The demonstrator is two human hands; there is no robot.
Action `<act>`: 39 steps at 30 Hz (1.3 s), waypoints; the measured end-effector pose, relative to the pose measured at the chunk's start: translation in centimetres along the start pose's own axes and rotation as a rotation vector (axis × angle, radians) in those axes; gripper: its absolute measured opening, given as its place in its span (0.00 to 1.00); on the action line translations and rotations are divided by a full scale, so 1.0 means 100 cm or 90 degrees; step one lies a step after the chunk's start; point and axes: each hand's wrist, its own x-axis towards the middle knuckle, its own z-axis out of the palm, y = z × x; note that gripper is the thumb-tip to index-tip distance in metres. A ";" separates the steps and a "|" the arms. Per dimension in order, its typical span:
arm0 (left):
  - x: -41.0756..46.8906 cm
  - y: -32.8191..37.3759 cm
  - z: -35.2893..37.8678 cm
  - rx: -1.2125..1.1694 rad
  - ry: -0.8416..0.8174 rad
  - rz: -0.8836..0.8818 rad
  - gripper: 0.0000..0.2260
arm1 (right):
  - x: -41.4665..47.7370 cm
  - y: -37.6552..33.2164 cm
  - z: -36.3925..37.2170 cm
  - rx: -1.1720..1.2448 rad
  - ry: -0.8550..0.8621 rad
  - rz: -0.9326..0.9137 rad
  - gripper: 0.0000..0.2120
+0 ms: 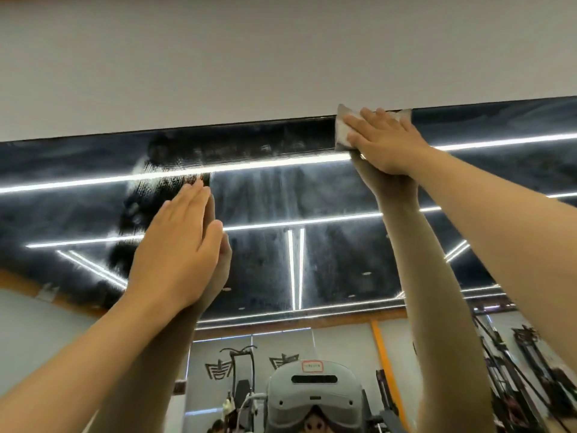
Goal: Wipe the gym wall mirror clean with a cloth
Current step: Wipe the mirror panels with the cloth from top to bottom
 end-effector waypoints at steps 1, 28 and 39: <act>-0.001 0.000 0.000 -0.017 0.006 -0.009 0.31 | 0.000 0.006 0.000 0.004 0.001 0.007 0.24; -0.043 -0.058 -0.030 0.002 0.024 -0.019 0.29 | -0.039 -0.252 0.040 0.037 -0.001 -0.155 0.24; -0.042 -0.063 -0.027 0.023 0.013 -0.015 0.27 | -0.069 -0.106 0.019 0.003 -0.013 0.024 0.24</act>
